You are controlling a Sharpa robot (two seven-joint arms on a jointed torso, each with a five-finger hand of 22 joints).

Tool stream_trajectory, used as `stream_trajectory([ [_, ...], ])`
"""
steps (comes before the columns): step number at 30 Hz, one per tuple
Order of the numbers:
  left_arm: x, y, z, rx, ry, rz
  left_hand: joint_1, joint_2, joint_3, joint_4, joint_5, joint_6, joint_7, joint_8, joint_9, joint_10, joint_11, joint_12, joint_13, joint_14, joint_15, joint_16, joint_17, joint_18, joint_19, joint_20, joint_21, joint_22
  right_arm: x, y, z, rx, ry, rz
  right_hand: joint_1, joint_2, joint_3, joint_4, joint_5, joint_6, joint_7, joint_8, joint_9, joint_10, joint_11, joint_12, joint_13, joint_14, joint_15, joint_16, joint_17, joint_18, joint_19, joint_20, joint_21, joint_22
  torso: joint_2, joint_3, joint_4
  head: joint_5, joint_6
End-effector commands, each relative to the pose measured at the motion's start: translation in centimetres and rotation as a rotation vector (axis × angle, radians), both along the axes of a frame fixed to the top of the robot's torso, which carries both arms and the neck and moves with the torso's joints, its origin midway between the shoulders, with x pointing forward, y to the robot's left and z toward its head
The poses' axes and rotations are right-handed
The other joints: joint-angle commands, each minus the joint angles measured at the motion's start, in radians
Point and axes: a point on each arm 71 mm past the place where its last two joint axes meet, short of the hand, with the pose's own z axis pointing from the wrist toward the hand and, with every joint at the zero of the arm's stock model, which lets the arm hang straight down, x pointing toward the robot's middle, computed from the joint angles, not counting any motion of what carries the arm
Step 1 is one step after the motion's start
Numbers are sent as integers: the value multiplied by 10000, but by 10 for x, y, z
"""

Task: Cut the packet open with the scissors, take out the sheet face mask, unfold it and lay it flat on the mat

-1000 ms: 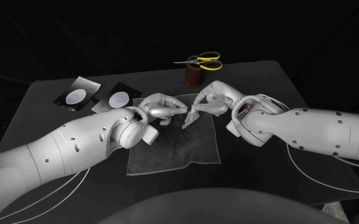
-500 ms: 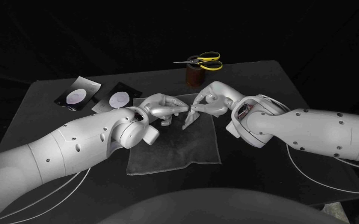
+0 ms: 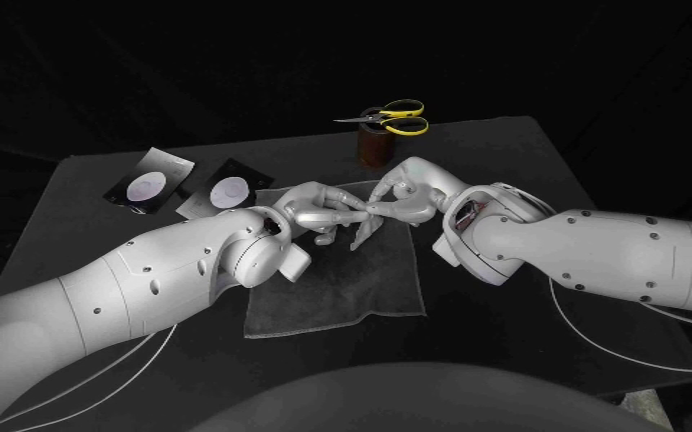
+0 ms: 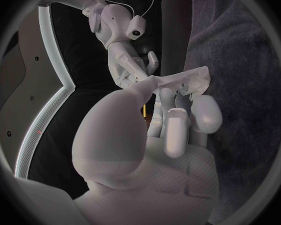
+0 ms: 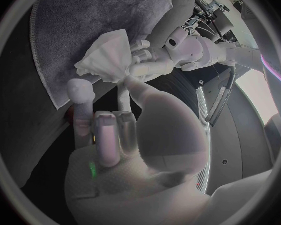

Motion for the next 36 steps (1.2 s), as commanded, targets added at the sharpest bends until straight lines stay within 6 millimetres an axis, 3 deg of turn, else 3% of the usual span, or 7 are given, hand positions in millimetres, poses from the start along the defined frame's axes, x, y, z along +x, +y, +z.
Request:
stream_trajectory([
  [1, -3, -4, 1, -91, -30, -477, 77, -7, -19, -45, 16, 93, -33, -50, -9, -6, 57, -19, 26, 76, 76, 12, 727, -64, -4, 52, -44, 20, 0, 1, 0, 34, -56, 57, 82, 180, 70, -32, 30, 137, -85, 213, 204, 1014, -66, 14, 2493, 1044, -51, 35, 2634, 103, 52, -23, 53, 13, -5, -5, 2, -8, 1],
  [6, -3, -3, 1, -95, -58, -484, 149, 77, -2, -67, 16, 298, -63, -23, -21, 66, 38, 22, 127, 77, 66, 17, 740, -60, -3, 63, -41, 30, 0, 2, 0, 35, -44, 80, 75, 182, 93, -41, 29, 130, -84, 225, 213, 1014, -65, 16, 2495, 1044, -50, 35, 2634, 104, 51, -25, 53, 17, -3, -6, 6, -18, 1],
  [13, -2, -3, 2, -221, -87, -384, 168, 400, 70, 17, 16, 638, -122, 20, -45, 259, -8, 121, 354, 88, 30, 27, 768, -62, 14, 47, -24, 64, -1, 3, 0, 27, 13, 140, 75, 182, 93, -41, 29, 130, -84, 225, 213, 1014, -65, 16, 2495, 1044, -50, 35, 2634, 104, 51, -25, 53, 17, -2, -7, -4, -12, 1],
  [26, -1, -4, 2, -295, -110, -250, 248, 657, 48, 37, 15, 1182, -278, 198, -4, 573, -125, 295, 738, 121, -60, 43, 826, -74, 66, -9, 15, 142, -2, 4, 0, 55, 32, 183, 75, 182, 93, -41, 29, 130, -84, 225, 213, 1014, -65, 16, 2495, 1044, -50, 35, 2634, 104, 51, -25, 53, 17, -1, 3, 1, 0, 1],
  [31, -1, -4, 2, -278, -115, -214, 324, 737, 32, -16, 15, 1448, -351, 332, 58, 838, -186, 449, 1092, 137, -113, 48, 855, -81, 92, -48, 35, 181, -2, 5, 0, 72, 28, 196, 75, 182, 93, -41, 29, 130, -84, 225, 213, 1014, -65, 16, 2495, 1044, -50, 35, 2634, 104, 51, -25, 53, 17, -3, 1, -2, -4, 1],
  [36, 0, -4, 3, -270, -161, -132, 392, 846, 24, -80, 17, 1755, -438, 522, 169, 1393, -275, 763, 1811, 270, -188, 110, 1108, -112, 201, -104, 116, 339, -2, 5, 0, 70, 51, 206, 75, 182, 93, -41, 29, 130, -84, 225, 213, 1014, -65, 16, 2495, 1044, -50, 35, 2634, 104, 51, -25, 53, 17, -5, 1, 0, -4, 1],
])
